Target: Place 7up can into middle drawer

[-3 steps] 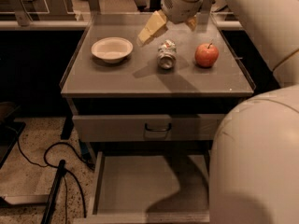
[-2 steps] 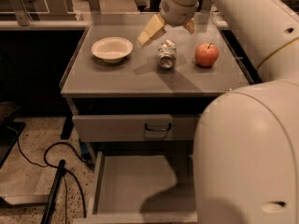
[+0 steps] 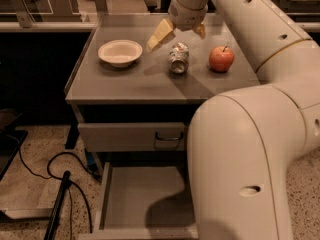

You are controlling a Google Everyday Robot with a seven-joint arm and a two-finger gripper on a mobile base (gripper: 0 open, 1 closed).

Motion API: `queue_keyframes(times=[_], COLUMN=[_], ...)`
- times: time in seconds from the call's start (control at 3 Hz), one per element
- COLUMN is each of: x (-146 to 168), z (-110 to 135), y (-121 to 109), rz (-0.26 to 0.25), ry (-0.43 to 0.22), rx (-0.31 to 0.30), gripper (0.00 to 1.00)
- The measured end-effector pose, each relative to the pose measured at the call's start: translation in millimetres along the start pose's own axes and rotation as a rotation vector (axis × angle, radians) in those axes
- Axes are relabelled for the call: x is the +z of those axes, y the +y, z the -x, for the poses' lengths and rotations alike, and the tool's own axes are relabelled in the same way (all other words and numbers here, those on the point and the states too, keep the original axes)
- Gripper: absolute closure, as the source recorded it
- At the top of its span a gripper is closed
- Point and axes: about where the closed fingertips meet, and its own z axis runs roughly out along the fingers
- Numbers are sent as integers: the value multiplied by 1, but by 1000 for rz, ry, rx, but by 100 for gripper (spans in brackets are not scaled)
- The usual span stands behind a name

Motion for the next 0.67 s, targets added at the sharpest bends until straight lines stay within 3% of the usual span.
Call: queue_keyframes(times=[0.67], x=[28], z=[9], y=[-13], rz=[-9], ry=[22], rx=[17], gripper=[0])
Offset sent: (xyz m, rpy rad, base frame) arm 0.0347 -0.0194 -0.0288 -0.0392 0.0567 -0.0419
